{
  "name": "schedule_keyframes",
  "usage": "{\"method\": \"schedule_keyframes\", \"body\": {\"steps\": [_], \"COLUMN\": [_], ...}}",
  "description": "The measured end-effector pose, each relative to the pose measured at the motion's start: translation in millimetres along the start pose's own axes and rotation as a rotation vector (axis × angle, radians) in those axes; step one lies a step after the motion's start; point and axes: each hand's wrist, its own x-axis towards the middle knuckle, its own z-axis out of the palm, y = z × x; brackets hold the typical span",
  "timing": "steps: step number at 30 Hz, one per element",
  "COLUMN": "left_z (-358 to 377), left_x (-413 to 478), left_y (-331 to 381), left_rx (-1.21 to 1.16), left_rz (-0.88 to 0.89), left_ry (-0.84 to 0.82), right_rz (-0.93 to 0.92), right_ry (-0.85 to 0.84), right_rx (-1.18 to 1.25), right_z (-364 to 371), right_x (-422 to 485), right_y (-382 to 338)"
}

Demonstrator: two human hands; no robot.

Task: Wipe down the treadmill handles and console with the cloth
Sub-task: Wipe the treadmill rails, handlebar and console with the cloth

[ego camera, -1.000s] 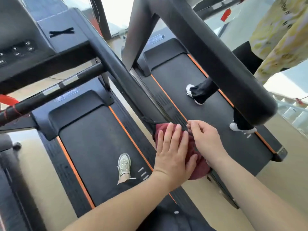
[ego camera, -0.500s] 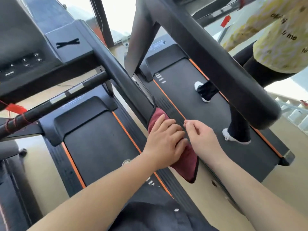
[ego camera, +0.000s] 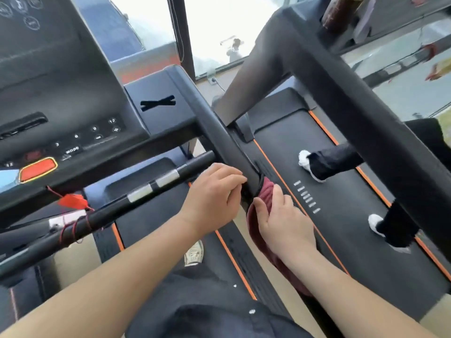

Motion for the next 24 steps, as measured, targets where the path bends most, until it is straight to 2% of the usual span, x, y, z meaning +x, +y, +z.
{"method": "schedule_keyframes", "body": {"steps": [10,16,24], "left_z": [-75,-86,-103], "left_x": [82,100,119], "left_y": [-115,-148,-174], "left_rx": [0.059,0.071,0.200], "left_rz": [-0.176,-0.261,-0.406], "left_ry": [-0.051,-0.044,-0.061], "right_rz": [-0.027,-0.063,-0.180], "right_ry": [0.015,0.014,0.002], "right_rx": [0.023,0.048,0.094], "right_z": [-9,-12,-9], "right_x": [135,187,252], "right_y": [-122,-157,-197]}}
